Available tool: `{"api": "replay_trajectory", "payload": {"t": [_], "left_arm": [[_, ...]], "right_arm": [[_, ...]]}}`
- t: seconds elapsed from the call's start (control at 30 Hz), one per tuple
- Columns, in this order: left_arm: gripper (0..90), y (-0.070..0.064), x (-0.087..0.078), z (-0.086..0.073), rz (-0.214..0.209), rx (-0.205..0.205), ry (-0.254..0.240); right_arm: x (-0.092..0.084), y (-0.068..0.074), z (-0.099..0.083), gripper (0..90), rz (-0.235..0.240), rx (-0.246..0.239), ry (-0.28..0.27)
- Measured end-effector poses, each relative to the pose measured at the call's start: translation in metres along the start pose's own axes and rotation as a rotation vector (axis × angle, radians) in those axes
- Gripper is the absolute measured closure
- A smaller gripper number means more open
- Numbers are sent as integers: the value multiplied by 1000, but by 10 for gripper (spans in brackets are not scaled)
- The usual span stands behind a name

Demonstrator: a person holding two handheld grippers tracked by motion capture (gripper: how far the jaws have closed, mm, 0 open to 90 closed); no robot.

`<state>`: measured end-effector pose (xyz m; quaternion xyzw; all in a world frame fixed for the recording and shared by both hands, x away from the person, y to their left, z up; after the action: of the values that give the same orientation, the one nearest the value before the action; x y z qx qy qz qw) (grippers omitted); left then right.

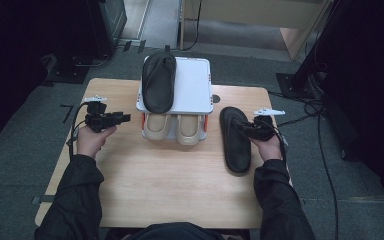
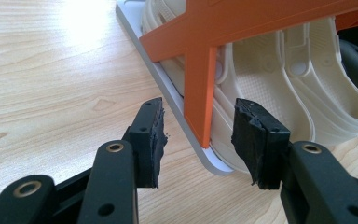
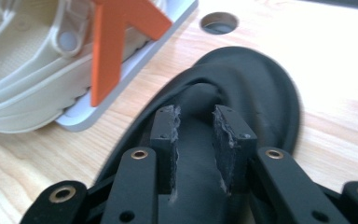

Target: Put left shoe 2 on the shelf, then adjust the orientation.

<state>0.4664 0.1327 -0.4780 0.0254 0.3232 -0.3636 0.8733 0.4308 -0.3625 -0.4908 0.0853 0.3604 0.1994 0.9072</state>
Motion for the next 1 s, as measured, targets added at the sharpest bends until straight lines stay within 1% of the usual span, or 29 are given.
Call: {"api": "replay_trajectory", "payload": {"t": [0.07,0.1,0.13,0.3,0.37,0.4,0.43,0.47,0.53,0.57,0.63,0.77,0.83,0.93,1.0], "left_arm": [[535,0,0,0,-1,2,-1],[535,0,0,0,-1,3,2],[535,0,0,0,-1,3,2],[535,-1,1,0,-5,7,4],[535,-2,2,0,-5,9,5],[535,-2,2,0,-6,10,7],[535,-2,2,0,-6,11,7],[534,-3,2,0,-6,13,8],[533,-3,3,-1,-8,16,12],[533,-3,3,-1,-8,16,12],[533,-3,3,-1,-8,15,14],[532,-2,2,-1,-6,13,10],[532,-1,2,-1,-5,10,8],[533,-1,2,-1,-6,9,6],[533,-1,2,-1,-5,9,5]], "right_arm": [[-3,-5,1,687,-13,-4,1],[-6,-12,1,664,-21,-2,-8],[-6,-12,1,664,-21,-2,-8],[-7,-25,-3,605,-41,7,-8],[-5,-28,-5,600,-37,14,9],[-1,-30,-9,598,-26,21,32],[-1,-30,-9,598,-26,21,32],[1,-30,-10,598,-24,27,40],[7,-31,-13,600,-16,25,65],[7,-31,-13,600,-16,25,65],[14,-31,-17,614,-1,22,83],[19,-32,-19,630,8,23,93],[21,-33,-19,643,15,37,93],[22,-33,-18,660,8,47,92],[21,-33,-18,675,-6,59,97]]}}
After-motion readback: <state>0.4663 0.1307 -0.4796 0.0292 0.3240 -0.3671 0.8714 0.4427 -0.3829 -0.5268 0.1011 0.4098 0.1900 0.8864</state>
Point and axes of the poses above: each handheld gripper's, and its own axes: x roughly forward along the jaws, z roughly out of its top, y roughly to its left, the point moved 5 cm from there along x, roughly forward along the jaws, and after that the axes turned 12 degrees about x, right-handed, at the moved point
